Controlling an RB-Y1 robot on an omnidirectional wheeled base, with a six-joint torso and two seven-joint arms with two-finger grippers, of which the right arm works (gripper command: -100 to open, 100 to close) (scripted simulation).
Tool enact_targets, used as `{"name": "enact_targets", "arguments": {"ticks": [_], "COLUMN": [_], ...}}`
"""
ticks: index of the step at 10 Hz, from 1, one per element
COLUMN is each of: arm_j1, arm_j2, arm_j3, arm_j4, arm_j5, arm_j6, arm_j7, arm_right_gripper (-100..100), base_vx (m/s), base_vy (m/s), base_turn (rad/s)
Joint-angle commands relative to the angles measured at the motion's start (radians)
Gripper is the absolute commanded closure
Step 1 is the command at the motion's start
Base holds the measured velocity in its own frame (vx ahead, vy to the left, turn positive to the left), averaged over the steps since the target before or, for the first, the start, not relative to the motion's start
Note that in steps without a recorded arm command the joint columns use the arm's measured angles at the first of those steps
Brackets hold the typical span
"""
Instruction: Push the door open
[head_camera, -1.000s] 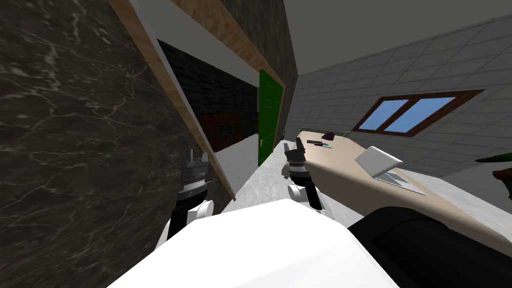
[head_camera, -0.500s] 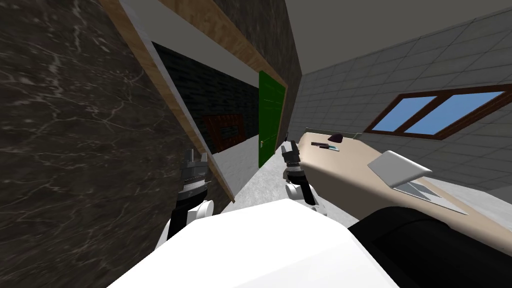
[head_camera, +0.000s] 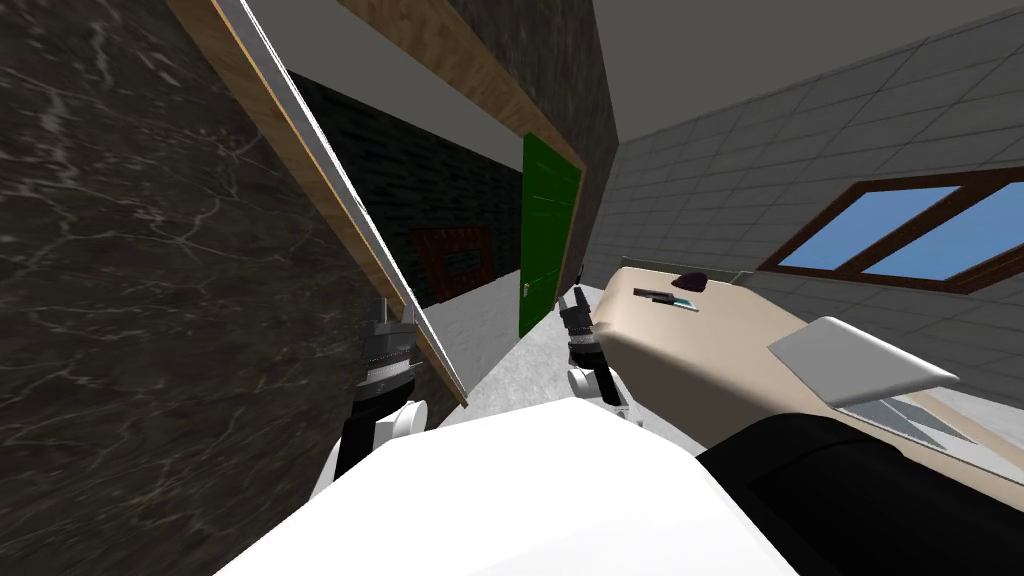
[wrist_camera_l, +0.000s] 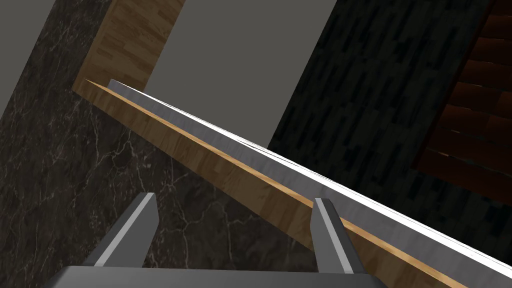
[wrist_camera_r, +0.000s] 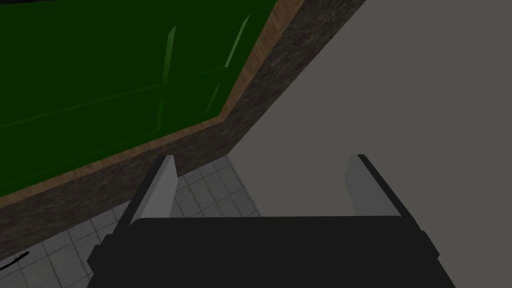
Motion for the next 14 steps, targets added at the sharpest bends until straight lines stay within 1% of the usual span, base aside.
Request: {"name": "enact_targets", "arguments": {"ticks": [1,6,7,9,11,12,14], "arm_j1": [-0.021,-0.070,-0.070,-0.091,-0.113,-0.113,-0.135], "arm_j2": [-0.005,-0.019,-0.019,-0.025,-0.031,-0.031,-0.037], "arm_j3": [0.000,0.006,0.006,0.009,0.012,0.012,0.015], "arm_j4": [0.044,0.184,0.190,0.254,0.309,0.318,0.381], "arm_j5": [-0.002,-0.009,-0.009,-0.011,-0.014,-0.014,-0.017], "arm_j6": [-0.005,-0.039,-0.039,-0.053,-0.068,-0.068,-0.084], "arm_j7": [0.000,-0.001,-0.001,-0.001,-0.001,-0.001,-0.002], "arm_right_gripper": [-100,-100,-100,-100,-100,-100,-100], "base_vx": [0.058,0.083,0.049,0.057,0.057,0.049,0.061], "base_vy": [-0.107,-0.100,-0.083,-0.073,-0.123,-0.081,-0.080], "base_turn": [0.104,0.126,0.046,0.116,0.147,0.035,0.124]}}
